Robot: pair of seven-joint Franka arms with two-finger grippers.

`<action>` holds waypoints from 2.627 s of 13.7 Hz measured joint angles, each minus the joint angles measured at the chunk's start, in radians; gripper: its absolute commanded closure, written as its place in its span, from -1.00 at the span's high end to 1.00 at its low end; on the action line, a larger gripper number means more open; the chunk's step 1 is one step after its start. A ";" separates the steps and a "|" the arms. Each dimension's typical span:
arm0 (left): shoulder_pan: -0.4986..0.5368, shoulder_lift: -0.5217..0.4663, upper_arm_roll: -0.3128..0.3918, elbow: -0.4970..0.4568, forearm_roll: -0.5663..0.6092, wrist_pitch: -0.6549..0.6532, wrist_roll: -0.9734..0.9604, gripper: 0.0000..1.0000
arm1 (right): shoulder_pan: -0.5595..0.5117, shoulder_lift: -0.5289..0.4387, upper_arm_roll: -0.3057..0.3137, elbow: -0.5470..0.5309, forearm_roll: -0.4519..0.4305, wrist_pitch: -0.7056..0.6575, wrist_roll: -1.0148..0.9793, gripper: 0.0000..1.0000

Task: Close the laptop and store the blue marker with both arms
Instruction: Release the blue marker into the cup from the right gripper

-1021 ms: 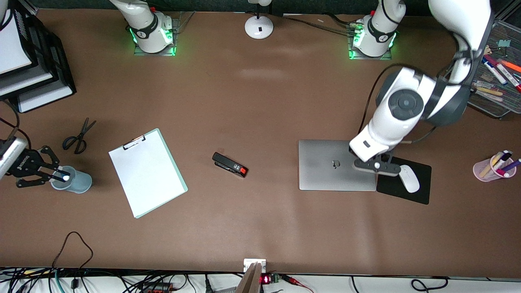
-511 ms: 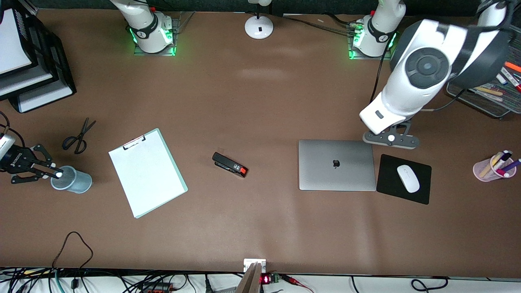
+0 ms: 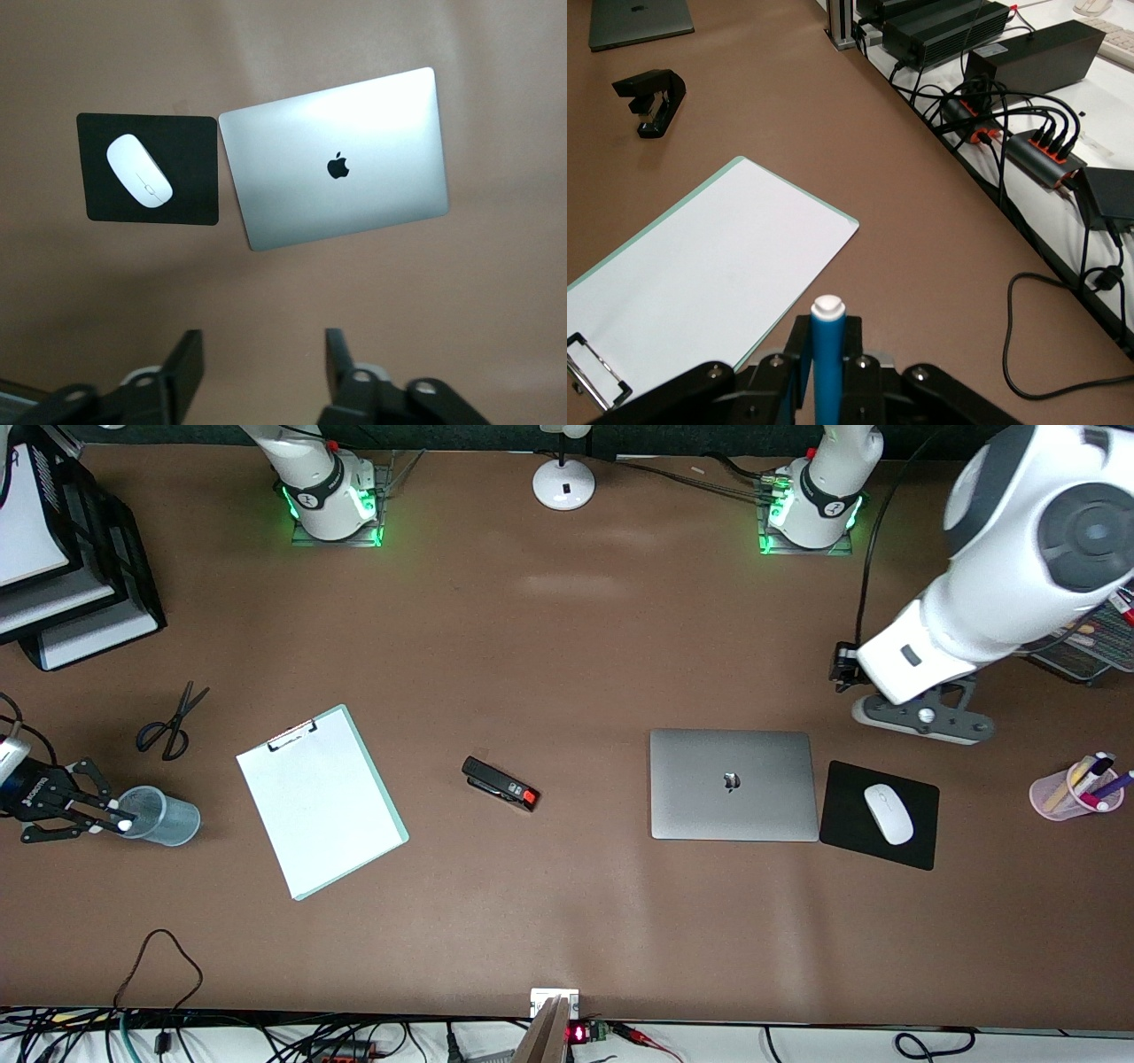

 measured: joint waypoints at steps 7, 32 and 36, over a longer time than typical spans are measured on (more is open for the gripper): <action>0.042 0.000 0.003 0.017 -0.001 -0.052 0.008 1.00 | -0.035 0.055 0.000 0.005 0.003 0.001 -0.025 -1.00; -0.204 -0.275 0.458 -0.261 -0.092 0.142 0.125 1.00 | -0.044 0.019 0.013 0.126 -0.109 -0.103 0.244 1.00; -0.210 -0.275 0.447 -0.259 -0.092 0.136 0.123 1.00 | -0.019 -0.069 0.015 0.135 -0.228 -0.217 0.435 1.00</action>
